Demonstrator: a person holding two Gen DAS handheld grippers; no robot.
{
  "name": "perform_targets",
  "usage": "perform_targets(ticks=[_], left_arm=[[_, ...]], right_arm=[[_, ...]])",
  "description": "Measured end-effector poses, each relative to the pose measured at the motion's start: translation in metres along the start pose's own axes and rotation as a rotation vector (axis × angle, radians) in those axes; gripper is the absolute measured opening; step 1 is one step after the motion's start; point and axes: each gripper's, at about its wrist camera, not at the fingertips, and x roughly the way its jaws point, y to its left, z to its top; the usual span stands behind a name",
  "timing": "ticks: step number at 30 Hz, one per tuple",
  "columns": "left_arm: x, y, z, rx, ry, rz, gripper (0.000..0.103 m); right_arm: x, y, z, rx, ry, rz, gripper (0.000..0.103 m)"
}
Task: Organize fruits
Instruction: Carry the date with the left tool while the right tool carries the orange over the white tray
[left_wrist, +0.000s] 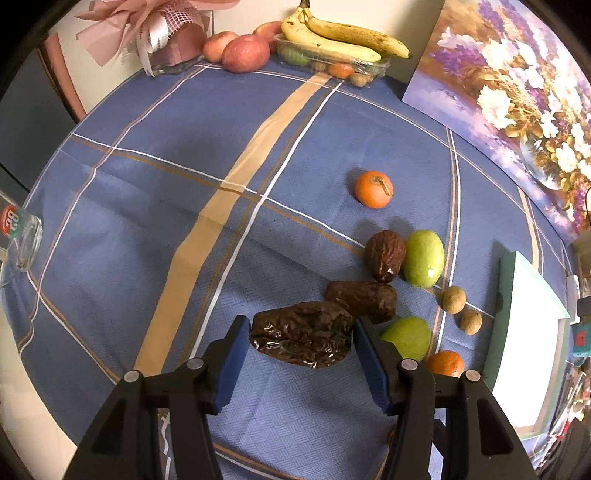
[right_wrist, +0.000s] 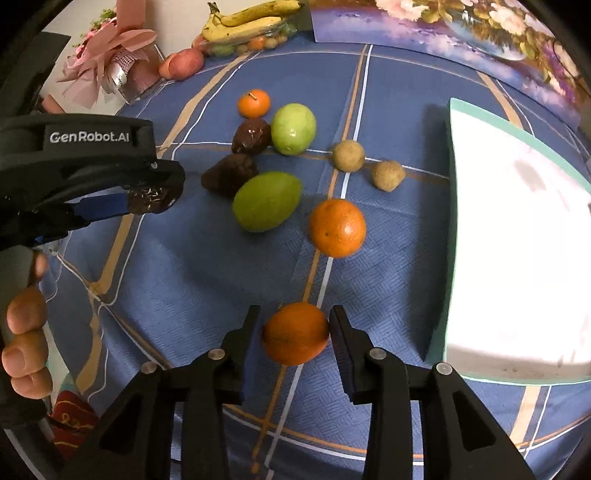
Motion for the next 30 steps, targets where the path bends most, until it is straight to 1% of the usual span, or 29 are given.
perform_targets(ticks=[6,10,13,17,19,23,26,30], left_arm=[[-0.007,-0.001,-0.001,0.002,-0.016,-0.002,0.061],[-0.020,-0.006,-0.002,0.010,-0.051,-0.015,0.061],[-0.027,-0.013,-0.003,0.019,-0.067,-0.026,0.061],[-0.035,-0.032,-0.006,0.052,-0.079,-0.044,0.061],[-0.035,-0.047,-0.009,0.076,-0.078,-0.057,0.061],[-0.032,-0.082,-0.015,0.139,-0.066,-0.086,0.061],[-0.031,-0.109,-0.020,0.184,-0.062,-0.107,0.061],[-0.027,-0.143,-0.024,0.242,-0.061,-0.131,0.061]], right_arm=[[-0.002,0.006,0.002,-0.014,-0.006,0.000,0.037],[-0.014,0.006,0.003,0.005,-0.060,0.025,0.037],[-0.027,-0.004,0.008,0.043,-0.107,0.020,0.037],[-0.047,-0.034,0.017,0.135,-0.172,-0.006,0.037],[-0.053,-0.050,0.019,0.181,-0.188,-0.022,0.037],[-0.062,-0.095,0.023,0.275,-0.203,-0.174,0.038],[-0.068,-0.126,0.023,0.350,-0.205,-0.194,0.038],[-0.074,-0.158,0.025,0.405,-0.210,-0.235,0.038]])
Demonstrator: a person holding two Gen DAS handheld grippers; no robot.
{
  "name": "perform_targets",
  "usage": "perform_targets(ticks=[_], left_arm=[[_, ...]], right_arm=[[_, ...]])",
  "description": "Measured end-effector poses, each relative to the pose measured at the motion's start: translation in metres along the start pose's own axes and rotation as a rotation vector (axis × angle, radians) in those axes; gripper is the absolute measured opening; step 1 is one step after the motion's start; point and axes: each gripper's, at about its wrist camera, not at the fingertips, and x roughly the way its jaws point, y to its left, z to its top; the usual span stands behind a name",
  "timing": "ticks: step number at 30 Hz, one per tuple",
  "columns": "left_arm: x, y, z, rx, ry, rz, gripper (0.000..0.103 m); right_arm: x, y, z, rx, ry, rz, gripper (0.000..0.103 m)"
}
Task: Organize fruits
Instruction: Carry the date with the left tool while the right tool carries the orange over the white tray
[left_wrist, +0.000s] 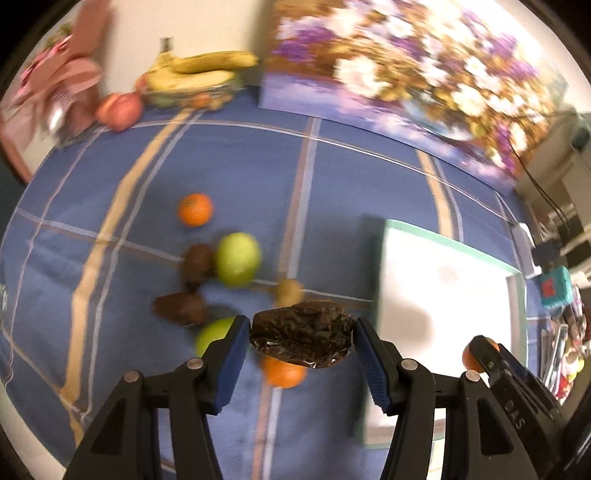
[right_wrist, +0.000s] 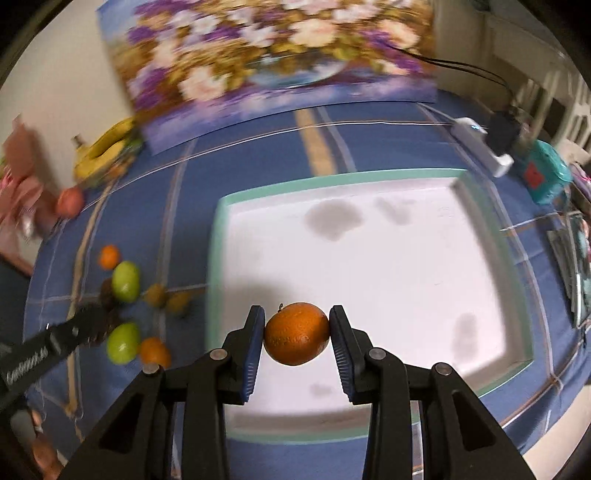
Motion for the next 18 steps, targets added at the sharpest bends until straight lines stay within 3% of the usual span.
perform_targets(ticks=[10,18], left_arm=[[0.034,-0.066,0.017,0.112,0.021,-0.039,0.061],[0.061,-0.093,0.026,0.145,0.038,-0.058,0.061]], right_arm=[[0.013,-0.046,0.029,0.068,-0.004,-0.067,0.038],[0.030,-0.074,0.046,0.112,0.004,-0.084,0.038]])
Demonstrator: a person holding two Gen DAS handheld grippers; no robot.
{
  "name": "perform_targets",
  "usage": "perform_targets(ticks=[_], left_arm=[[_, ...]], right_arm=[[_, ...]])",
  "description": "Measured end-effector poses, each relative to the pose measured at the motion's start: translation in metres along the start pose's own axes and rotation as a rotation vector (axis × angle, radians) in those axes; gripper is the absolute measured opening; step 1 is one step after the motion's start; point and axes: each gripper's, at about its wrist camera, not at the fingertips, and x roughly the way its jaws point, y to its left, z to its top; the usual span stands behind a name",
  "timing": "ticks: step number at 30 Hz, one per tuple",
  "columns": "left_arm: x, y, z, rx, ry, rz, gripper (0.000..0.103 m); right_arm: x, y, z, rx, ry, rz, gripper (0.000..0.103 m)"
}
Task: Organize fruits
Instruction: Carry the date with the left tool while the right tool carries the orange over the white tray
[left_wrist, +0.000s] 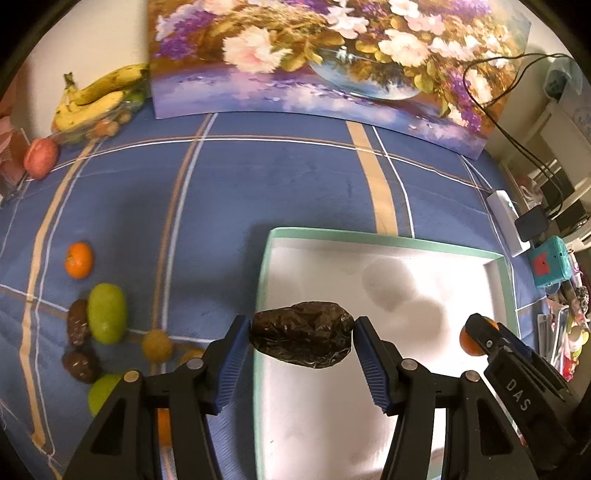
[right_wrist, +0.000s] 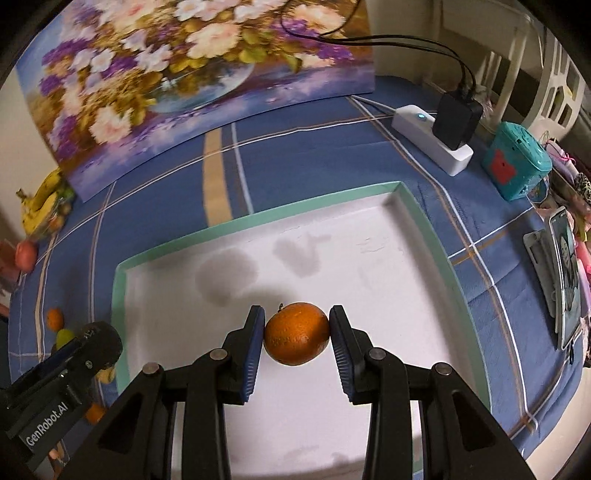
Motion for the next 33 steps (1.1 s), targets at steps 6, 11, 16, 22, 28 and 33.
perform_targets(ticks=[6,11,16,22,28,33], left_arm=[[0.019,-0.014,0.000,0.024,0.009,0.008,0.061],[0.029,-0.019,-0.003,0.040,0.032,0.025,0.061],[0.037,-0.019,-0.002,0.040,0.053,0.036,0.061],[0.028,-0.024,0.002,0.049,0.041,0.030,0.061],[0.001,-0.022,0.002,0.058,0.015,0.023,0.061],[-0.027,-0.013,0.001,0.042,-0.017,0.031,0.062]], right_arm=[[0.009,-0.011,0.006,0.010,0.001,-0.024,0.038],[0.023,-0.015,0.000,0.015,0.033,-0.033,0.038],[0.028,-0.015,-0.004,0.003,0.038,-0.036,0.038],[0.024,-0.017,-0.001,0.002,0.039,-0.030,0.038],[-0.003,-0.016,0.005,-0.011,-0.007,-0.023,0.038],[-0.031,-0.016,0.012,-0.007,-0.055,-0.013,0.038]])
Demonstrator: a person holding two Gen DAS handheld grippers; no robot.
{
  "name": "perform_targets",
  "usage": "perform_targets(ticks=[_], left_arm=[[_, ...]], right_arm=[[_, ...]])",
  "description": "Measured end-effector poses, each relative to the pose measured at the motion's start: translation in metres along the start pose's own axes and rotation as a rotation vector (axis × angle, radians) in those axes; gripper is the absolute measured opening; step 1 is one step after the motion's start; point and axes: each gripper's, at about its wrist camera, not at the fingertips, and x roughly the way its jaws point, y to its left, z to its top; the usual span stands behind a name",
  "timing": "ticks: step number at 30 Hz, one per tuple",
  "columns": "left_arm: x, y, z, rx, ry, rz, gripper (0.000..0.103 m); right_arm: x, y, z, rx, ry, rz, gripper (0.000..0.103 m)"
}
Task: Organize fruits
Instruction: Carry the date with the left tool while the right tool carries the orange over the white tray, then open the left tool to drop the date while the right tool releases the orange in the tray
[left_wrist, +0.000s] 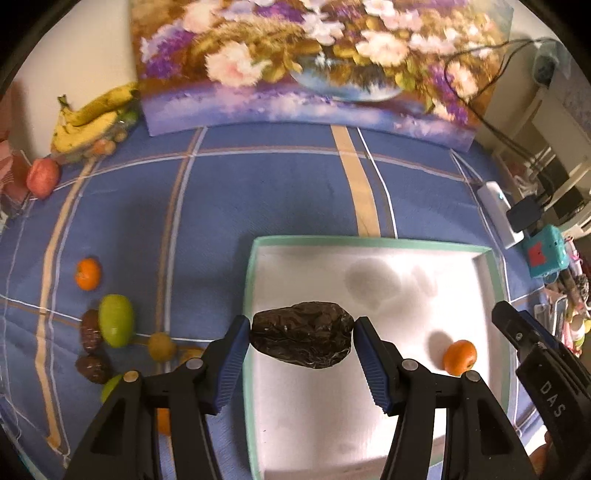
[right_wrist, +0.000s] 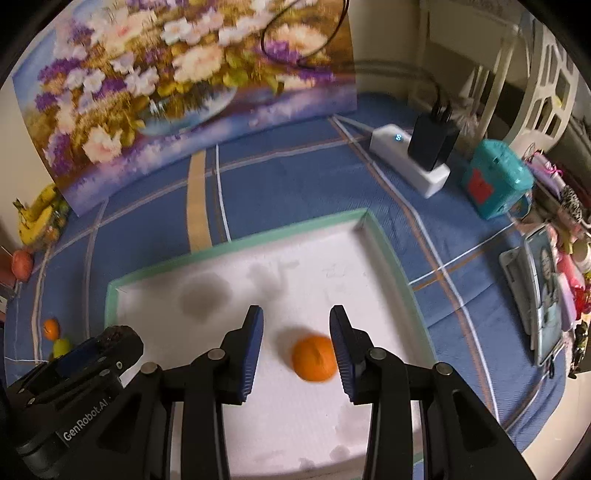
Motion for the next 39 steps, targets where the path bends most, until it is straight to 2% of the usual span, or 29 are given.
perform_targets(ticks=[3,4,6,10,13,15,21,26,31,36,39], left_arm=[[-0.012,0.010,0.001,-0.029,-0.014,0.018,0.065],[-0.015,0.016,0.000,-0.040,-0.020,0.027,0.069],[-0.017,0.025,0.000,-0.053,-0.028,0.046,0.074],[-0.020,0.046,-0.003,-0.092,-0.026,0.052,0.080],[-0.021,0.062,-0.005,-0.130,-0.028,0.059,0.097],[-0.022,0.070,-0.007,-0.154,-0.036,0.076,0.103],[-0.025,0.106,-0.017,-0.208,-0.052,0.171,0.103],[-0.032,0.132,-0.020,-0.198,-0.080,0.228,0.103],[-0.045,0.161,-0.022,-0.223,-0.119,0.207,0.103],[-0.060,0.193,-0.023,-0.259,-0.162,0.226,0.103],[-0.071,0.213,-0.025,-0.292,-0.188,0.211,0.103]], right_arm=[[-0.012,0.002,0.003,0.002,-0.023,0.008,0.042],[-0.015,0.003,0.003,0.000,-0.030,0.012,0.046],[-0.018,0.005,0.001,-0.002,-0.039,0.019,0.067],[-0.017,0.011,-0.005,-0.018,-0.035,0.035,0.076],[-0.016,0.016,-0.011,-0.024,-0.039,0.044,0.084],[-0.016,0.018,-0.015,-0.029,-0.046,0.043,0.092],[-0.013,0.033,-0.029,-0.066,-0.055,0.039,0.092],[-0.009,0.051,-0.040,-0.112,-0.065,0.039,0.092],[-0.009,0.078,-0.047,-0.136,-0.075,0.091,0.092],[-0.011,0.114,-0.053,-0.181,-0.073,0.175,0.092],[-0.014,0.140,-0.059,-0.223,-0.065,0.237,0.092]])
